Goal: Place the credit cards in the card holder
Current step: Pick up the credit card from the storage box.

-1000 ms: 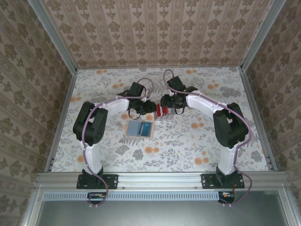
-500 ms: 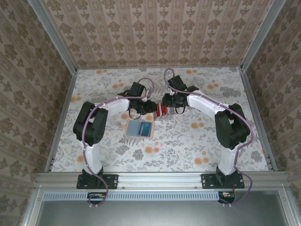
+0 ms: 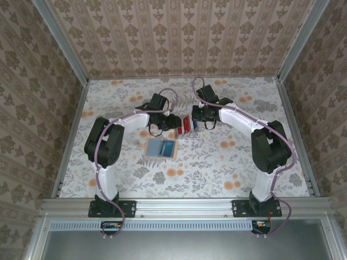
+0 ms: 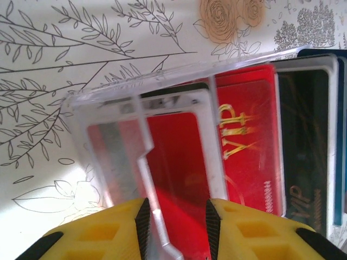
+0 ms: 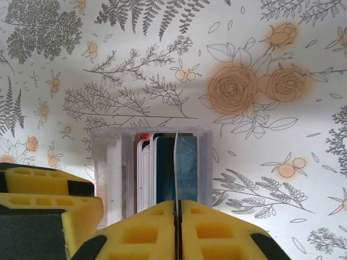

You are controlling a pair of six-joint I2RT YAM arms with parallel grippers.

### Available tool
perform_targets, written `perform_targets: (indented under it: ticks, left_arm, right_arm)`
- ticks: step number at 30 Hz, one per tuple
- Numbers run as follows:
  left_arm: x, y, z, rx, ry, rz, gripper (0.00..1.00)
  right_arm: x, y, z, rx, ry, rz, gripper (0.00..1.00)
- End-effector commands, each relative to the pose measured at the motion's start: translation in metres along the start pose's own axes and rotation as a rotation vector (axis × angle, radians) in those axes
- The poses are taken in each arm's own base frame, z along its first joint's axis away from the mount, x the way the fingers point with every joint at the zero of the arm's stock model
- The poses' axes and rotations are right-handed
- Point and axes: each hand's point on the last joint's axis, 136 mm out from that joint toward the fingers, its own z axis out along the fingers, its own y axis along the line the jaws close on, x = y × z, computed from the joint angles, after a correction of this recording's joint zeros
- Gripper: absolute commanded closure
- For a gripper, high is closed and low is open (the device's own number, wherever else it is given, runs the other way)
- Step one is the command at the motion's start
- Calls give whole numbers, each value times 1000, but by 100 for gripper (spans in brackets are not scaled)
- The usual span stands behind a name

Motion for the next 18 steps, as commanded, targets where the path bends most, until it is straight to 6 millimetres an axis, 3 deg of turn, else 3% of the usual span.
perform_targets:
  ticks: [1, 8, 15, 18]
  left_arm:
    - [-1, -4, 3, 1, 14, 4, 64]
    - [-2, 12, -9, -47, 4, 8, 64]
    - [5, 49, -26, -123, -3, -19, 64]
    - [8, 75, -36, -157, -11, -62, 64]
  right_arm:
    - [0, -2, -12, 4, -12, -7, 91]
    - [-5, -6, -30, 22, -42, -23, 94]
    - [-9, -7, -67, 25, -108, -42, 94]
    - [-5, -8, -80, 12, -130, -36, 94]
